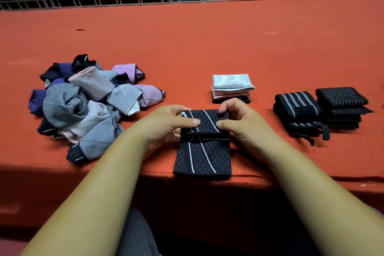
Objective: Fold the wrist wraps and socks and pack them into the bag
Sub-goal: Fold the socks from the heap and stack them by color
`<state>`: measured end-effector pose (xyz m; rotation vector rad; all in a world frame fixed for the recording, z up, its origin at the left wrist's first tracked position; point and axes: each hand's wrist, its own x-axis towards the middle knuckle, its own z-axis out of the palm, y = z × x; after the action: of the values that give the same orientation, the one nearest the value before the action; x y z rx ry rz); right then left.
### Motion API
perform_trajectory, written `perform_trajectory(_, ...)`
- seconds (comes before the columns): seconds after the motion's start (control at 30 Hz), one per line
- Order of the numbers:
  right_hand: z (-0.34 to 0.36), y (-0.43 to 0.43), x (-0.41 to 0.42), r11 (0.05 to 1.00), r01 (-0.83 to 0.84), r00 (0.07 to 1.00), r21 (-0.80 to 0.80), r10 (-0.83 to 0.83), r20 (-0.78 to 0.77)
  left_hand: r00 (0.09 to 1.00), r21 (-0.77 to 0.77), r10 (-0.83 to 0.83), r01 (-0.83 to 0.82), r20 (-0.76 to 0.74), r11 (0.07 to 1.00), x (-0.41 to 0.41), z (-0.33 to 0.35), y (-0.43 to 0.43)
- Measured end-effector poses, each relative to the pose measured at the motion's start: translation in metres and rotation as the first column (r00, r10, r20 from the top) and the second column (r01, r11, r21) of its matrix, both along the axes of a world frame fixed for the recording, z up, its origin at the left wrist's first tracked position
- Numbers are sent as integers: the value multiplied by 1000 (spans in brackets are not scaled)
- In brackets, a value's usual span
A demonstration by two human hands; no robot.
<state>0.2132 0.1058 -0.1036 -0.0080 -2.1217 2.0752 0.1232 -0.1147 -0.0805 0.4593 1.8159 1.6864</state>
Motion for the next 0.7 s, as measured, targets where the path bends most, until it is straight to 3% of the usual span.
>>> perform_trajectory(0.13,-3,-2,-2,991,-50,992,-124,64,107,999,106,49,-48,-12,993,-1,0,1)
perform_trajectory(0.23,-1,-4,1,993,-101,975,-56,110,193,997,162,69,-64,-24,985,-3,0,2)
perform_trajectory(0.33,-4,2,0,996,-79,987,35,73,140,997,119,66,-60,-42,991,-3,0,1)
perform_trajectory(0.47,-2,3,1,1000,-12,997,-6,13,74,998,-47,-31,29,-49,998,-2,0,-3)
perform_trajectory(0.6,-1,2,2,998,-39,990,52,32,140,996,32,74,-72,-47,997,-6,-4,-1)
perform_trajectory(0.7,0,6,1,996,-48,991,72,38,129,998,93,60,-57,-22,994,-8,-6,0)
